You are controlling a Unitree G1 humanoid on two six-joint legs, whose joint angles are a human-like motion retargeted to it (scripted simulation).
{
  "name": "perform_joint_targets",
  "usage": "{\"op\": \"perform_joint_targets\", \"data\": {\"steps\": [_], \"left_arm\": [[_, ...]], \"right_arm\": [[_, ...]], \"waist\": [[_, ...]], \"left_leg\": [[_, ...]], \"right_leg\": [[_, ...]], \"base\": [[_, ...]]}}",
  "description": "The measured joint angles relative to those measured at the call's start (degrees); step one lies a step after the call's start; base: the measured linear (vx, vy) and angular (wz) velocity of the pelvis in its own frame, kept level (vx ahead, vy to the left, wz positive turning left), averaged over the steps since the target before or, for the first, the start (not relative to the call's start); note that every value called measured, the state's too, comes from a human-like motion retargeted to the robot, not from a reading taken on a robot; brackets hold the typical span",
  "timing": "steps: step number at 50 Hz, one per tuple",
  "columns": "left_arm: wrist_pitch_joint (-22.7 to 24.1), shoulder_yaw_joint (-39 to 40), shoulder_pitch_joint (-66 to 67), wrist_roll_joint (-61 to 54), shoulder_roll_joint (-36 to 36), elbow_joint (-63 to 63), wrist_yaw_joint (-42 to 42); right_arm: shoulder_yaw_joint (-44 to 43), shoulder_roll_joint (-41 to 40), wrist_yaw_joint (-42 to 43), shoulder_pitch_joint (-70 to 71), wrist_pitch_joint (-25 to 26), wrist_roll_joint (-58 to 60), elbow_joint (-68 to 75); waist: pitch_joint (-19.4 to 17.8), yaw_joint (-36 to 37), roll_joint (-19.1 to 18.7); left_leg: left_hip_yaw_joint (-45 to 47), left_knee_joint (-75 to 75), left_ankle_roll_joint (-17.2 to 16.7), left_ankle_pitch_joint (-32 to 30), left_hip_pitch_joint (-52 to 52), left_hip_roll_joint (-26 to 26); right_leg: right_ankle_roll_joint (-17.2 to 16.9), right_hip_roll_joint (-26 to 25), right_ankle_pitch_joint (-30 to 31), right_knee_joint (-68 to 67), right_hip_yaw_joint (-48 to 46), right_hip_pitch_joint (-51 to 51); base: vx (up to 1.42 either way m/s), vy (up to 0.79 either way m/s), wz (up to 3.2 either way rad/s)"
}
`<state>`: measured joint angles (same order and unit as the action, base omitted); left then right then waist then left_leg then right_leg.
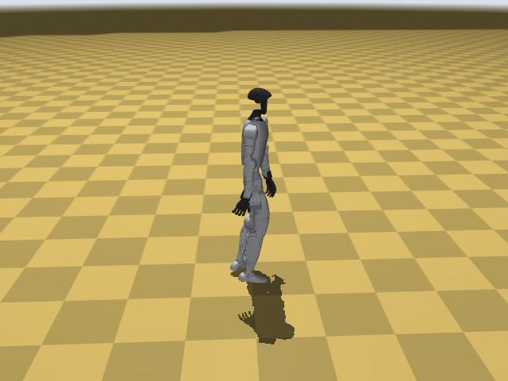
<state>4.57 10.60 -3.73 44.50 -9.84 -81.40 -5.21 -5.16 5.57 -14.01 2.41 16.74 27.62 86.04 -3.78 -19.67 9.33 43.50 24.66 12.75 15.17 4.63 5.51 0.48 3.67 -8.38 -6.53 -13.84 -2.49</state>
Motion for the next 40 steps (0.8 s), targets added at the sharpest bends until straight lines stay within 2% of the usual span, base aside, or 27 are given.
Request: {"op": "perform_joint_targets", "data": {"steps": [3,7,18,32,35,40], "left_arm": [[4.07,-2.11,0.77,3.04,0.97,1.48,-6.16],[6.17,-4.07,1.24,4.34,2.35,4.10,-5.59],[0.65,-6.74,-2.26,1.89,3.28,5.55,4.96],[-0.27,-9.39,-2.93,3.88,2.18,6.79,5.78],[-0.81,-10.42,-3.62,4.03,2.91,5.68,4.01],[-2.09,-10.18,-4.57,4.05,4.97,4.22,5.55]], "right_arm": [[0.51,-0.16,0.97,0.26,-0.59,-0.30,-1.40],[1.67,-0.35,2.47,0.54,-0.45,0.11,-2.10],[2.51,-1.02,2.25,1.11,-0.99,0.79,-2.66],[1.30,0.60,1.37,0.57,0.86,0.24,2.09],[1.42,0.46,1.16,1.22,0.96,-0.15,2.26],[1.42,-0.30,1.42,2.13,0.06,-0.88,0.23]], "waist": [[-0.11,1.74,0.08],[-0.16,3.69,0.09],[0.56,1.02,-0.18],[0.29,1.01,-0.43],[0.17,1.06,-0.39],[0.19,0.96,-0.60]], "left_leg": [[-7.59,2.20,1.87,0.27,-1.14,-0.70],[-10.17,2.37,2.25,0.33,0.32,-0.65],[-4.91,-4.09,1.02,0.14,5.39,-1.14],[-2.94,-4.78,1.11,-0.27,7.45,-1.33],[-3.22,-4.10,1.35,-0.48,7.31,-1.43],[-2.88,-3.43,1.52,-0.70,7.16,-1.41]], "right_leg": [[0.56,-0.85,0.43,0.33,3.48,0.18],[1.36,-2.02,1.09,0.64,6.94,0.05],[2.31,-3.10,2.20,1.02,9.58,0.29],[2.40,-3.22,2.63,0.72,11.72,-0.03],[2.47,-3.00,2.63,0.74,12.01,-0.20],[2.66,-2.64,2.48,0.78,12.07,-0.34]], "base": [[0.05,-0.13,-1.23],[0.06,-0.11,-1.08],[0.03,-0.07,-0.41],[0.04,-0.03,-0.20],[0.00,0.00,0.00],[0.00,0.00,0.00]]}}
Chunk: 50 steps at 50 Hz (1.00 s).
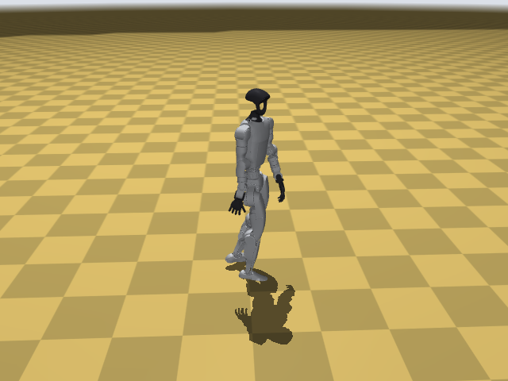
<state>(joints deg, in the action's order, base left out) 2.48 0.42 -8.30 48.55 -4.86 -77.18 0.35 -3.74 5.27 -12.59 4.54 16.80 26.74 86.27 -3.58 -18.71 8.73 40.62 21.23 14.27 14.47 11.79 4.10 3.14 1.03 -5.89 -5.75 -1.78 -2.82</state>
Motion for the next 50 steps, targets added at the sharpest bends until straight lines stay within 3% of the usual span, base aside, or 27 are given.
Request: {"op": "perform_joint_targets", "data": {"steps": [10,22,32,42,50], "left_arm": [[0.59,0.44,0.38,0.50,-0.45,-0.62,-0.64],[-1.69,8.60,3.63,-3.92,-3.71,-6.27,-2.35],[-2.85,12.49,7.49,-1.56,-6.27,-11.70,-4.47],[-2.63,10.99,6.28,0.31,-5.67,-9.10,-5.15],[0.41,8.02,3.30,-0.91,-4.24,-2.55,-4.54]], "right_arm": [[0.20,-0.46,0.77,0.14,-1.45,-1.23,-2.11],[-1.70,1.24,0.61,-1.03,-0.97,-1.39,1.69],[-0.87,1.37,6.55,-0.59,-3.87,-2.61,-0.80],[-0.09,0.99,7.36,-0.39,-5.19,-2.09,-1.10],[-0.60,0.92,7.40,-0.92,-5.05,-2.41,-0.20]], "waist": [[-0.16,0.58,-1.13],[-0.33,2.04,-2.05],[-0.58,2.10,-1.83],[-0.70,1.69,-1.43],[-0.75,0.95,-1.36]], "left_leg": [[-1.07,-2.17,-1.08,-0.94,-0.14,-0.51],[-4.37,-3.09,-3.39,-2.66,-2.91,-0.24],[-4.69,0.80,-2.83,-2.18,-5.12,0.86],[-4.14,1.12,-3.73,-1.65,-5.65,1.78],[-3.49,-0.60,-5.38,-1.49,-5.37,2.12]], "right_leg": [[0.76,-0.17,-0.46,0.32,-1.72,-0.25],[0.83,0.19,-1.01,0.74,-5.01,0.13],[0.78,0.46,-1.26,1.47,-4.47,0.33],[0.63,0.00,-1.34,1.83,-4.24,0.97],[0.21,-0.72,-2.44,1.51,-3.87,1.60]], "base": [[0.00,0.01,0.14],[-0.01,0.01,0.41],[-0.01,0.00,0.04],[-0.04,-0.02,-0.03],[-0.02,-0.01,0.01]]}}
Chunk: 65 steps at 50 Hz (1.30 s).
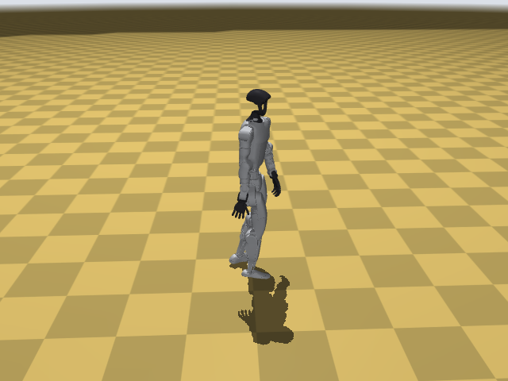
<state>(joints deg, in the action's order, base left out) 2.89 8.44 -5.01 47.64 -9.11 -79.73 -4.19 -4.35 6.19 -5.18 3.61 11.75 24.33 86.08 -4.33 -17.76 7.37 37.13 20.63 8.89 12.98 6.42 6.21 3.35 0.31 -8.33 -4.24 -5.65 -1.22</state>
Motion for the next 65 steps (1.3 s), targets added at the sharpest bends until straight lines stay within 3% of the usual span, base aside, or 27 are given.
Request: {"op": "perform_joint_targets", "data": {"steps": [7,15,20,22,28,30,34,37,40,42,44,49,55,60,62,65], "left_arm": [[2.42,-3.83,-2.63,1.30,0.17,4.07,0.32],[3.70,-5.67,-3.36,2.38,0.72,7.83,0.68],[3.30,-4.70,-3.01,1.29,1.60,7.87,1.37],[2.86,-4.00,-2.98,0.78,1.80,7.11,1.10],[0.44,-1.04,-1.25,-0.87,2.55,4.30,0.23],[-0.43,0.31,-0.41,-1.31,2.80,3.04,0.09],[-2.01,3.17,1.34,-1.24,2.55,-0.04,0.11],[-3.40,4.83,2.78,-0.70,1.88,-2.70,-0.58],[-5.58,6.26,3.78,-0.24,0.92,-5.08,-0.74],[-7.09,7.62,4.14,-0.12,0.49,-5.84,-0.01],[-7.73,8.88,4.58,-0.63,0.01,-6.05,1.14],[-9.02,10.64,5.09,-3.55,0.24,-5.54,1.85],[-7.93,10.43,5.99,-5.37,1.56,-3.02,3.94],[-8.45,9.01,7.00,-2.16,1.91,-2.37,4.08],[-8.62,9.43,7.65,-1.57,2.15,-2.44,3.88],[-8.74,10.59,8.99,-2.12,2.18,-2.87,4.14]], "right_arm": [[-1.03,0.34,-0.17,-0.54,0.45,-1.14,1.09],[-2.19,0.72,-1.71,-0.70,2.18,-2.61,3.14],[-2.06,0.59,-2.11,-0.46,2.64,-4.02,4.17],[-1.74,0.50,-2.91,-0.21,3.16,-3.65,3.96],[-0.38,1.20,-4.06,-0.22,3.87,-1.33,1.97],[-0.13,1.69,-3.96,-0.27,4.00,-1.06,1.16],[0.06,2.46,-3.72,-0.30,4.26,-1.80,-0.36],[-0.27,2.59,-3.05,-0.53,4.16,-3.05,-0.91],[-0.36,2.67,-2.49,-0.73,3.42,-4.12,-1.22],[-0.08,2.76,-2.13,-0.70,3.39,-4.07,-1.71],[0.26,2.89,-2.00,-0.44,3.44,-3.63,-2.15],[-0.07,3.76,-1.97,-0.30,3.50,-3.33,-3.01],[-1.52,4.76,-1.53,-1.32,2.62,-3.83,-3.67],[-2.72,5.03,-2.59,-3.23,2.96,-4.02,-1.34],[-2.42,5.07,-3.14,-3.59,3.48,-3.75,-0.30],[-1.90,4.59,-3.04,-3.41,4.25,-2.95,0.83]], "waist": [[-0.15,-0.47,-0.29],[-0.51,-0.35,-1.39],[-0.87,1.62,-1.57],[-1.04,1.97,-1.73],[-0.94,3.92,-3.18],[-0.99,4.87,-3.91],[-1.15,8.10,-5.42],[-0.72,11.15,-6.21],[-0.30,14.73,-7.47],[-0.49,15.80,-8.93],[-0.85,16.08,-10.45],[-1.73,15.57,-11.05],[-3.45,13.02,-10.69],[-4.03,13.79,-8.08],[-4.21,14.83,-7.16],[-3.56,17.12,-6.89]], "left_leg": [[1.28,-1.45,-1.07,1.16,-0.17,0.09],[0.71,-1.39,-2.09,0.84,-2.97,-0.23],[0.94,2.18,-2.64,-1.20,-7.38,-0.08],[1.74,4.52,-2.54,0.79,-9.43,0.00],[8.98,2.63,-2.31,0.08,-10.53,-1.97],[8.38,0.76,0.14,-2.48,-10.47,-3.77],[-3.15,-0.77,0.28,-2.60,-12.64,-7.31],[-5.28,-2.26,0.64,-3.14,-12.55,-8.48],[-10.12,-4.35,0.53,-3.96,-12.57,-9.58],[-13.59,-5.37,0.22,-4.87,-12.14,-9.19],[-17.56,-6.16,-0.11,-5.71,-11.70,-8.87],[-26.46,-8.74,-0.59,-8.24,-10.33,-11.75],[-36.98,-8.74,-0.83,-9.51,-9.92,-15.30],[-44.08,-8.76,-0.52,-9.67,-8.35,-19.27],[-45.80,-8.47,0.23,-9.57,-7.72,-20.13],[-47.30,-7.53,1.01,-8.89,-7.86,-19.60]], "right_leg": [[-1.48,-0.12,-1.89,0.10,-0.79,0.26],[-2.24,1.11,-2.93,2.04,-8.05,-0.49],[-2.30,2.92,-3.12,2.69,-12.24,-0.42],[-2.59,3.71,-3.42,3.00,-14.94,-0.63],[-3.62,4.75,-4.28,4.00,-22.84,-2.14],[-4.01,4.69,-4.45,4.30,-25.47,-3.23],[-4.22,3.76,-4.13,4.64,-29.20,-5.61],[-5.80,4.50,-3.37,2.98,-32.47,-6.95],[-9.02,6.47,-1.76,-2.35,-36.42,-7.41],[-8.52,7.56,1.22,-8.87,-36.85,-5.98],[-7.57,8.16,2.44,-16.57,-34.72,-3.44],[-13.24,7.97,1.29,-27.99,-22.39,5.65],[-6.52,9.97,1.43,-20.22,-17.71,10.33],[-8.02,9.17,3.34,-11.25,-2.01,11.61],[-8.42,9.92,6.97,-9.49,-2.08,10.58],[-4.25,11.52,3.85,-10.55,-13.08,8.71]], "base": [[-0.05,-0.01,0.21],[-0.02,0.10,0.69],[-0.04,0.18,1.08],[-0.03,0.29,1.56],[-0.02,0.32,1.65],[0.04,0.36,1.57],[0.07,0.33,1.17],[0.11,0.32,1.02],[0.08,0.29,0.99],[0.05,0.27,1.34],[0.01,0.20,1.62],[0.01,0.18,2.02],[0.06,0.06,2.28],[0.17,-0.07,2.00],[0.30,-0.18,1.48],[0.21,-0.19,1.17]]}}
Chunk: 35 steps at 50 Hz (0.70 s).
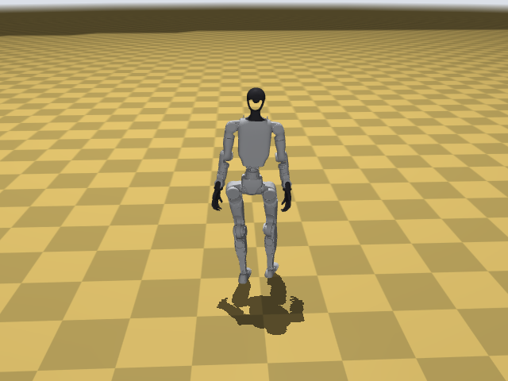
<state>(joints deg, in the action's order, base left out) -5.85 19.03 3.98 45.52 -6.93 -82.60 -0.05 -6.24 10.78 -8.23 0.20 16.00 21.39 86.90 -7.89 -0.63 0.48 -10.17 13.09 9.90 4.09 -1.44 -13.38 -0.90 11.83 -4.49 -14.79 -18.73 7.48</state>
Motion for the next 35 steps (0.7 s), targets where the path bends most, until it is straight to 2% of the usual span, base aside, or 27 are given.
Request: {"op": "perform_joint_targets", "data": {"steps": [4,6,8,9,12,14,20,23,25,27,30,32,33,35], "left_arm": [[-0.58,1.04,1.49,-1.43,0.51,-0.61,-1.18],[-0.72,1.13,1.77,-2.02,0.97,-1.18,-1.57],[-0.85,0.91,2.04,-1.44,1.55,-1.43,-0.88],[-0.83,0.61,2.13,-0.61,1.86,-1.43,-0.33],[-0.83,-0.73,2.36,2.38,2.73,-1.06,0.91],[-0.73,-1.66,2.20,4.01,3.05,-0.56,1.51],[-0.07,-2.98,1.62,5.61,3.35,1.32,2.65],[-0.31,-2.70,1.56,4.23,3.80,1.51,2.36],[-0.52,-2.22,1.88,3.56,4.11,1.23,2.55],[-0.64,-1.89,2.06,3.90,4.00,0.93,3.52],[-1.02,-1.99,2.07,4.91,3.53,1.02,4.19],[-1.31,-2.07,1.88,4.62,3.24,1.03,3.51],[-1.44,-2.10,1.59,4.20,3.21,1.00,3.24],[-1.67,-1.86,0.64,3.20,3.41,1.28,3.24]], "right_arm": [[-0.12,-1.10,0.99,1.06,0.03,0.27,-0.35],[0.53,-1.26,0.86,1.94,-0.18,0.26,-1.10],[1.16,-1.22,0.81,3.02,-0.16,0.81,-2.00],[1.19,-1.18,1.04,3.63,-0.12,1.25,-2.40],[0.88,-1.17,2.19,5.17,-0.19,1.94,-3.80],[0.73,-1.30,2.81,5.90,-0.52,1.40,-5.12],[1.47,-1.51,2.85,6.54,-2.17,-1.03,-9.29],[2.36,-1.34,2.01,7.18,-2.22,-0.16,-10.22],[3.10,-1.39,1.73,7.07,-2.61,0.93,-10.49],[3.33,-1.60,1.97,6.58,-2.96,1.80,-10.33],[2.73,-2.24,2.89,5.15,-3.17,2.18,-9.53],[2.29,-2.66,2.88,4.23,-3.12,1.99,-8.08],[2.02,-2.72,2.74,3.82,-2.86,2.01,-7.30],[1.48,-2.70,2.97,3.10,-2.16,2.16,-6.09]], "waist": [[0.37,0.42,1.50],[0.48,0.05,1.67],[0.73,-0.49,1.49],[0.98,-0.80,1.48],[1.70,-2.13,1.88],[1.63,-2.40,1.64],[1.14,0.28,0.33],[0.95,1.16,0.20],[1.40,1.17,0.72],[1.91,1.96,1.28],[2.52,1.88,1.54],[2.78,1.77,0.45],[2.82,1.60,-0.70],[1.91,-0.05,-4.02]], "left_leg": [[-0.76,5.02,0.87,0.41,-2.59,-0.63],[0.95,8.77,-0.58,0.34,-4.97,-0.25],[7.62,11.55,-2.80,0.81,-7.27,1.96],[13.10,12.40,-2.73,1.58,-8.29,3.64],[28.85,12.97,0.87,4.85,-10.15,7.63],[32.91,12.21,1.17,4.83,-11.30,8.00],[33.82,4.43,-5.52,-1.10,-13.74,5.41],[33.08,2.16,-1.52,-4.65,-13.53,3.87],[33.41,2.12,1.47,-4.88,-12.79,3.30],[30.83,3.96,3.35,-4.18,-13.86,1.96],[31.50,6.13,5.10,-2.27,-13.75,2.63],[30.65,5.54,5.10,-1.43,-11.94,3.92],[29.80,5.13,5.10,-1.23,-11.11,5.04],[27.24,4.58,5.10,-0.70,-8.86,8.18]], "right_leg": [[-0.33,0.29,-1.72,2.90,-3.05,-3.97],[-0.31,0.13,-2.59,4.79,-7.35,-6.29],[0.07,-1.04,-3.39,6.81,-10.46,-8.33],[0.17,-1.65,-3.78,7.89,-11.90,-9.25],[0.08,-3.10,-4.89,11.45,-17.67,-12.37],[-0.13,-4.92,-5.58,13.88,-20.84,-14.44],[-1.49,-10.01,-7.70,17.74,-25.62,-17.86],[-2.98,-10.38,-8.03,17.65,-28.59,-19.28],[-4.44,-9.72,-7.82,17.10,-30.25,-20.33],[-6.16,-8.54,-6.85,15.82,-30.55,-21.20],[-9.55,-6.77,-3.60,11.89,-32.34,-22.30],[-10.26,-6.42,2.18,7.10,-30.58,-22.41],[-9.56,-6.10,5.96,3.74,-29.43,-22.00],[-4.07,-5.69,11.49,-6.54,-25.81,-18.99]], "base": [[0.18,-0.24,1.64],[0.15,-0.22,1.80],[0.12,-0.17,1.81],[0.06,-0.13,1.88],[0.12,-0.11,2.05],[0.04,-0.08,1.80],[0.12,-0.01,1.15],[0.21,0.08,0.67],[0.26,0.06,0.40],[0.36,0.10,0.09],[0.39,0.08,0.26],[0.42,0.08,0.15],[0.39,0.17,0.23],[0.34,0.18,0.43]]}}
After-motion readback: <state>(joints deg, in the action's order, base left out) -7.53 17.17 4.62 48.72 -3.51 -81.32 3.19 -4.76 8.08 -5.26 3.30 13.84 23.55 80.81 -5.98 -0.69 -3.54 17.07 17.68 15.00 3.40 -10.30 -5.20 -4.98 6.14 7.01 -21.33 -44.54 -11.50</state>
